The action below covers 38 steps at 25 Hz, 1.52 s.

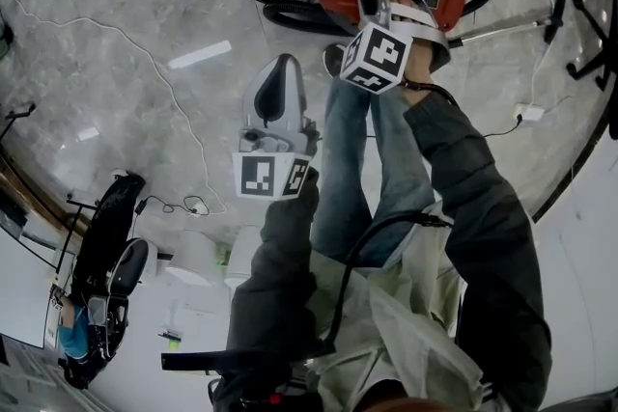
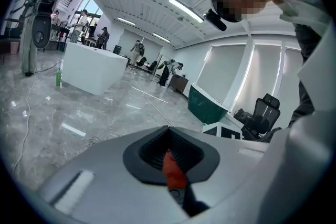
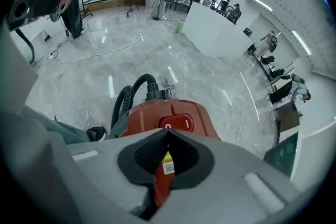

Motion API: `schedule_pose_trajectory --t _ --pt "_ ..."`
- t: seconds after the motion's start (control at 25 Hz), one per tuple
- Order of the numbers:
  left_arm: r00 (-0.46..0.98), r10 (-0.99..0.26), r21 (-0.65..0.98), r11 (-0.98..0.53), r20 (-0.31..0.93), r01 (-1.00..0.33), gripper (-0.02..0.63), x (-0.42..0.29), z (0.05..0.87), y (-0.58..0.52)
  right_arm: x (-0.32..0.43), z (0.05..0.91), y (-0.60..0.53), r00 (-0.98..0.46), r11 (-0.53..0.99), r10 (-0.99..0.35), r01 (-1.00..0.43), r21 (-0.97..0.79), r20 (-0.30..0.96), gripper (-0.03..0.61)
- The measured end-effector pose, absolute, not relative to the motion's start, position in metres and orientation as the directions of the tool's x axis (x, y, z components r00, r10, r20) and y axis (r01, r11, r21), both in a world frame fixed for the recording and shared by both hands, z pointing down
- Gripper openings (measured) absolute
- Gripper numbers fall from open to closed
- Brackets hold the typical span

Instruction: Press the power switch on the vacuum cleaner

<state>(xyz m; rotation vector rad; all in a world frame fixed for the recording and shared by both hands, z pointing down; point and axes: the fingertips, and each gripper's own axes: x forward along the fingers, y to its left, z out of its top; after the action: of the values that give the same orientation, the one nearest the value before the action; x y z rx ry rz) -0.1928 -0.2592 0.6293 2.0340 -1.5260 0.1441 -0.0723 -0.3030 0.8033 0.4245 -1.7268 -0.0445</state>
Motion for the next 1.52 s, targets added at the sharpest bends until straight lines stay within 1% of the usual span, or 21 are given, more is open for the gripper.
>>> schedule_pose_trajectory --t 0.16,0.24,0.48,0.88,1.36,1.44,1.52 --pt "0.331 -0.845 0.378 -0.168 0.421 -0.910 0.003 -0.196 0.630 -0.258 -0.067 0.793 -0.317 -0.147 0.894 -0.383 -0.305 0.327 0.912 0.000" --pt "0.326 -0.846 0.375 -0.165 0.422 -0.912 0.003 -0.198 0.631 -0.257 -0.063 0.786 -0.329 -0.148 0.881 -0.400 -0.333 0.335 0.905 0.000" --pt "0.313 -0.847 0.380 -0.145 0.429 -0.914 0.003 -0.197 0.634 -0.254 -0.061 0.793 -0.339 -0.131 0.902 -0.368 -0.289 0.320 0.920 0.000" --pt "0.315 -0.839 0.395 -0.132 0.443 -0.909 0.003 -0.193 0.645 -0.248 -0.066 0.796 -0.341 -0.121 0.914 -0.365 -0.238 0.330 0.923 -0.002" --pt "0.342 -0.830 0.396 -0.162 0.442 -0.904 0.003 -0.183 0.648 -0.254 -0.078 0.806 -0.350 -0.082 0.930 -0.328 -0.203 0.307 0.941 -0.008" --pt "0.345 -0.831 0.396 -0.166 0.437 -0.903 0.003 -0.182 0.646 -0.254 -0.079 0.805 -0.351 -0.092 0.928 -0.326 -0.222 0.300 0.941 -0.006" --pt "0.347 -0.834 0.402 -0.167 0.430 -0.900 0.003 -0.182 0.643 -0.253 -0.074 0.798 -0.345 -0.130 0.913 -0.336 -0.290 0.288 0.933 -0.005"
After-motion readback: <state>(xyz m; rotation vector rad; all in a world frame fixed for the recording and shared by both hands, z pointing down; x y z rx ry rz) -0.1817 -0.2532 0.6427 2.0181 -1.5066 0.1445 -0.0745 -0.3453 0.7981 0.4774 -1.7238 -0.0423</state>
